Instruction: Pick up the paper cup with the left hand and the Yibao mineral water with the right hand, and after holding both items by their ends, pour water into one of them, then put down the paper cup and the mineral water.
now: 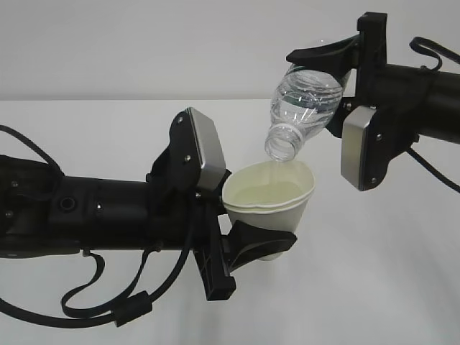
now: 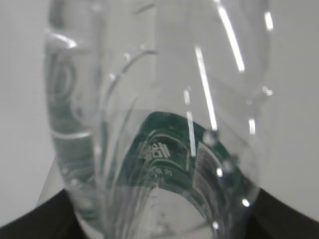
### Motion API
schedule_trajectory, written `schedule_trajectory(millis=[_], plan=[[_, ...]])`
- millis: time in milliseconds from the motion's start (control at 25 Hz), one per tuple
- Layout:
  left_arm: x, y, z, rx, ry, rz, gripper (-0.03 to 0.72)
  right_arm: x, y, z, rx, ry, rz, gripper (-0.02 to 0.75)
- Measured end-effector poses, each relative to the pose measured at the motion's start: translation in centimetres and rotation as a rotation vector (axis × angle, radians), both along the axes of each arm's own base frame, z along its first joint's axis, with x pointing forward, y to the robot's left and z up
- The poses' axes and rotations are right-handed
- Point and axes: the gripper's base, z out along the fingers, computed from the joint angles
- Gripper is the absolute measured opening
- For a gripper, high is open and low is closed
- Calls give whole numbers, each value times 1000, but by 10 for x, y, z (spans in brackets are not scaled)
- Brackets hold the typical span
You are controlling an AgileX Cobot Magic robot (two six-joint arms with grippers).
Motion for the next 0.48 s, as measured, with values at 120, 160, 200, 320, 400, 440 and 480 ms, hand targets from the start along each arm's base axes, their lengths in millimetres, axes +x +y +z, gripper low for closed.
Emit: schedule_trajectory(millis=[120, 160, 200, 320, 400, 440, 480], plan=[[0, 0, 0, 0, 0, 0, 376, 0, 0, 0, 0, 0, 0, 445], [0, 0, 0, 0, 0, 0, 376, 0, 0, 0, 0, 0, 0, 445], [0, 0, 0, 0, 0, 0, 376, 0, 0, 0, 0, 0, 0, 445], [0, 0, 0, -1, 1, 1, 376, 0, 0, 0, 1, 0, -1, 445], [0, 0, 0, -1, 1, 1, 376, 0, 0, 0, 3, 1, -3, 445], [0, 0, 0, -1, 1, 1, 376, 0, 0, 0, 5, 1, -4, 445], [0, 0, 0, -1, 1, 2, 376, 0, 0, 0, 5, 1, -4, 445]])
